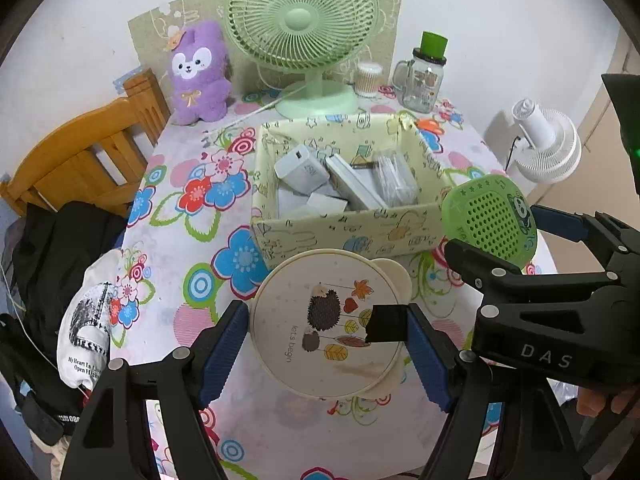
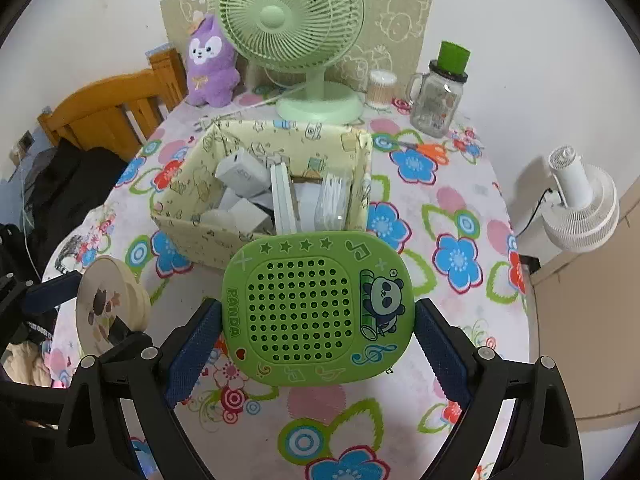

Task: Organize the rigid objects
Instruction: 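Lift the disc with the left tool while the right tool lifts the speaker toward the box, then lower the disc into the box and open the left tool while the right tool holds the speaker above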

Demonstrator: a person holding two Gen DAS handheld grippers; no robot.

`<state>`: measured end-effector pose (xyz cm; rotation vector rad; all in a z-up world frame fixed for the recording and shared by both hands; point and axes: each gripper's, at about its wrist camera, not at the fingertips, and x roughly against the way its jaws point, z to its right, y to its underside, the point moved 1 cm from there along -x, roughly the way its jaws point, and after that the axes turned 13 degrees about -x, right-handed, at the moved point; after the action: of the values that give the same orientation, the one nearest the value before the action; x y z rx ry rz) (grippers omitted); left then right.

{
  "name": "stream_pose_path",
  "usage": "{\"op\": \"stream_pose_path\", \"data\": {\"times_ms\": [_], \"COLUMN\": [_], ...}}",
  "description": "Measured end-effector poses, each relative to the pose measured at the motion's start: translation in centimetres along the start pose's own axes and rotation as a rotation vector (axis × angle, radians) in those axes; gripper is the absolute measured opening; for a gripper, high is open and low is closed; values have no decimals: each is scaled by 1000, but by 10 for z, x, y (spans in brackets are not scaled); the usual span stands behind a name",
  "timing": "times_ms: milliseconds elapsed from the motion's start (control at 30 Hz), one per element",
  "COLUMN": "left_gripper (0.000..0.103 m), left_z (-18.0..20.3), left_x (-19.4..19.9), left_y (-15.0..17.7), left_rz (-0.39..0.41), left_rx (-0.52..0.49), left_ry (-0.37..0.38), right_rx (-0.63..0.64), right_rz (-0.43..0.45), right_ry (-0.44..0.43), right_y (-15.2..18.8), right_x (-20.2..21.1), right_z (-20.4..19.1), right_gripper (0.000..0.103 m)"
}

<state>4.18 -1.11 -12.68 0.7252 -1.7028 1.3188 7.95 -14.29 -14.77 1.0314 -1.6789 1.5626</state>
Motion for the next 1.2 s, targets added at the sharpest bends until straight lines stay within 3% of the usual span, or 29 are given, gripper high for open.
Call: {"op": "stream_pose_path", "data": {"times_ms": [533, 1200], "left_gripper": [79, 79], "left_z": [-16, -38], "left_x": [-2, -51], "left_y": [-40, -97], "left_rz": [42, 26], "left_rx": [-49, -147], "left_ry": [19, 106], "right_rx": [-50, -174], "right_rz": [26, 28], "right_ry": [16, 74], "right_y": [-37, -82], "right_x": [4, -14], "right_z": [2, 4], "right_gripper": [95, 95]}}
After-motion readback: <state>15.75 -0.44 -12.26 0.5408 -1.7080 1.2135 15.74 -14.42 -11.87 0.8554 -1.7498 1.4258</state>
